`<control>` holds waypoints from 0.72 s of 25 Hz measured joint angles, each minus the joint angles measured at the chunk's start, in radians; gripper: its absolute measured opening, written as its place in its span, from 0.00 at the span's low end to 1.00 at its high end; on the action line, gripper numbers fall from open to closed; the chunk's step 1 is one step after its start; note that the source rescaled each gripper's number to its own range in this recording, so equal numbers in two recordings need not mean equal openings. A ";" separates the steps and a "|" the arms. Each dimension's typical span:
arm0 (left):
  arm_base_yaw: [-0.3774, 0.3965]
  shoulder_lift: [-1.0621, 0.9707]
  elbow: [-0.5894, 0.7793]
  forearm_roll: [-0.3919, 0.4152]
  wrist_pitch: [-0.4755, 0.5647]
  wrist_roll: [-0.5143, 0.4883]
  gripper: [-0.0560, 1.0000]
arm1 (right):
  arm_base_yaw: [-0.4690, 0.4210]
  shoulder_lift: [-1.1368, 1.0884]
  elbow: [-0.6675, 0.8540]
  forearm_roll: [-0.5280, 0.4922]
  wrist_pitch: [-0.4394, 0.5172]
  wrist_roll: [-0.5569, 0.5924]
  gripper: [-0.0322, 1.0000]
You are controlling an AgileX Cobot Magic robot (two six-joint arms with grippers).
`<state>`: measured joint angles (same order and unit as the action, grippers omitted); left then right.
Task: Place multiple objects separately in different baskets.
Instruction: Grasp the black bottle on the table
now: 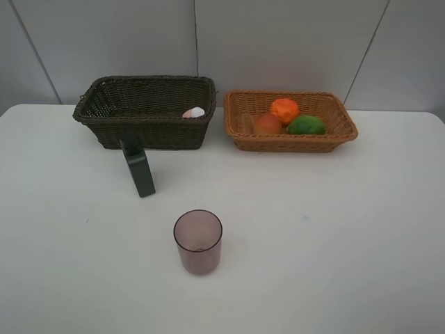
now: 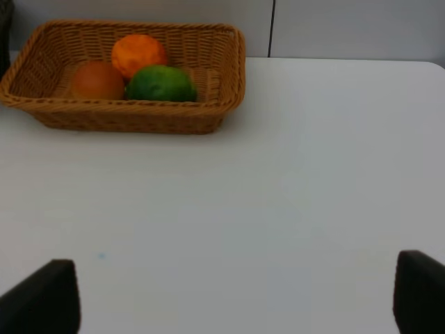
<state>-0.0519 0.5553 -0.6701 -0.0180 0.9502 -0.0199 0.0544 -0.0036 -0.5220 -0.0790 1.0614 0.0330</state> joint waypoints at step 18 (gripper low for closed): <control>-0.263 0.946 -0.562 0.042 -0.018 -0.264 0.91 | 0.000 0.000 0.000 0.000 0.000 0.000 0.96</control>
<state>-0.3153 1.5017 -1.2319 0.0239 0.9318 -0.2844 0.0544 -0.0036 -0.5220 -0.0793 1.0614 0.0330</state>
